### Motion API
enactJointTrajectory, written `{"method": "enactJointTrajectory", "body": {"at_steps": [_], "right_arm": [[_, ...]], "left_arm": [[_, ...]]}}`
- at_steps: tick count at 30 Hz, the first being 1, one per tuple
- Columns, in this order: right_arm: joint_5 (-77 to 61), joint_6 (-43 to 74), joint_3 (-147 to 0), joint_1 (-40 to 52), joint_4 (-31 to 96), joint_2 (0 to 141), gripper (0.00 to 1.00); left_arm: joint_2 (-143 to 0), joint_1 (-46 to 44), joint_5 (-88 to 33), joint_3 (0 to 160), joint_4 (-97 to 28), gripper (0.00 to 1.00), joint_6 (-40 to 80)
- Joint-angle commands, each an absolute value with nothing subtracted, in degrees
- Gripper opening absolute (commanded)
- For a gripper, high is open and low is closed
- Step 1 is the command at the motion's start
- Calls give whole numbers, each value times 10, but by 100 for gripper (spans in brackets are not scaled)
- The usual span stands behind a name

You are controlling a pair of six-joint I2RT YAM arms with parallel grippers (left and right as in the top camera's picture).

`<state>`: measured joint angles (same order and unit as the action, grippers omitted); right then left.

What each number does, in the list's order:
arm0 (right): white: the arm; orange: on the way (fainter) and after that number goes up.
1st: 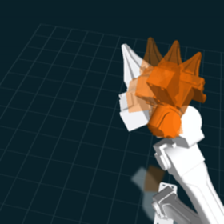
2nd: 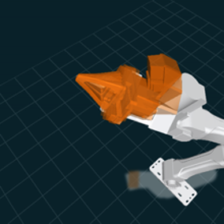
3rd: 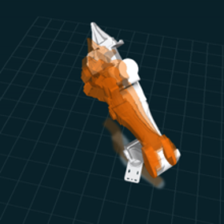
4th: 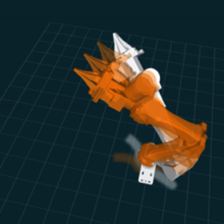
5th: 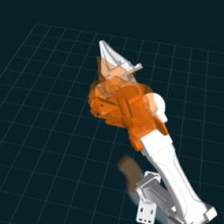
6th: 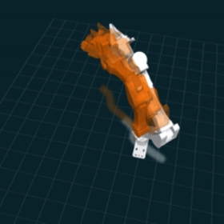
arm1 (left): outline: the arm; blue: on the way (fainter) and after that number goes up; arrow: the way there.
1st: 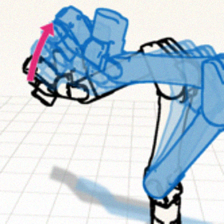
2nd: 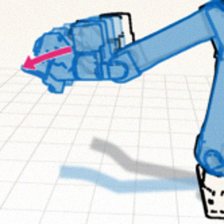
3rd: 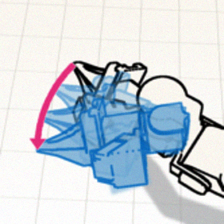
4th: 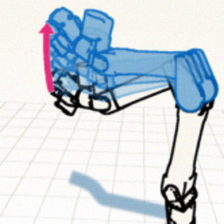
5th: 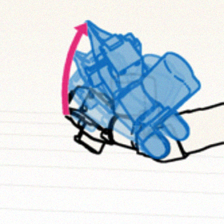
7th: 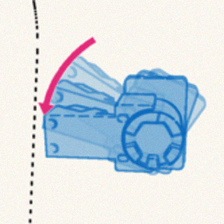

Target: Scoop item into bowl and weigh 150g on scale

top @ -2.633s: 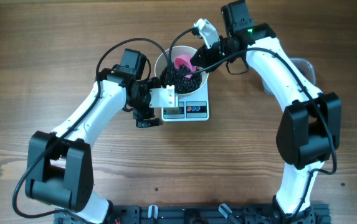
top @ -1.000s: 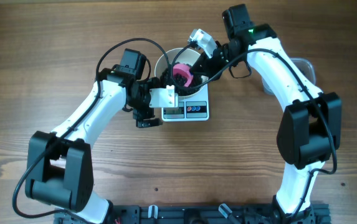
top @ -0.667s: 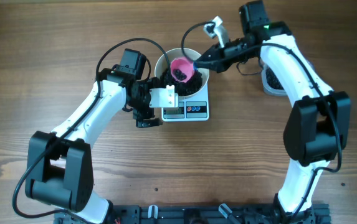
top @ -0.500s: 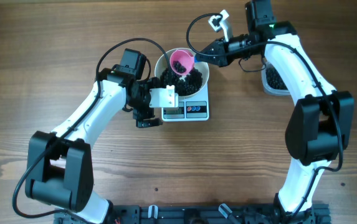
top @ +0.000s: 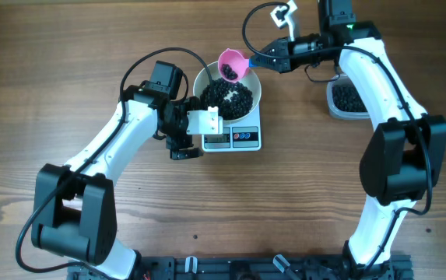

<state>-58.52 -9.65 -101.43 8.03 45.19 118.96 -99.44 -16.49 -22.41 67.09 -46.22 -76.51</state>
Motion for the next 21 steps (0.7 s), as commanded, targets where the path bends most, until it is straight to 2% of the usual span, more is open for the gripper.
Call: {"method": "enactJointTrajectory", "body": {"at_steps": [1, 7, 13, 21], "right_arm": [[-605, -88, -1032, 82, 454, 1195, 4], [-589, -88, -1032, 82, 464, 1191, 4], [-420, -91, -1032, 82, 503, 1191, 4], [-434, -91, -1032, 82, 482, 1191, 4]], "left_arm": [[-1000, -163, -236, 666, -462, 100, -776], [-1000, -163, -236, 666, -462, 100, -776], [-1000, -163, -236, 666, -462, 100, -776], [-1000, -163, -236, 666, -462, 100, -776]]}}
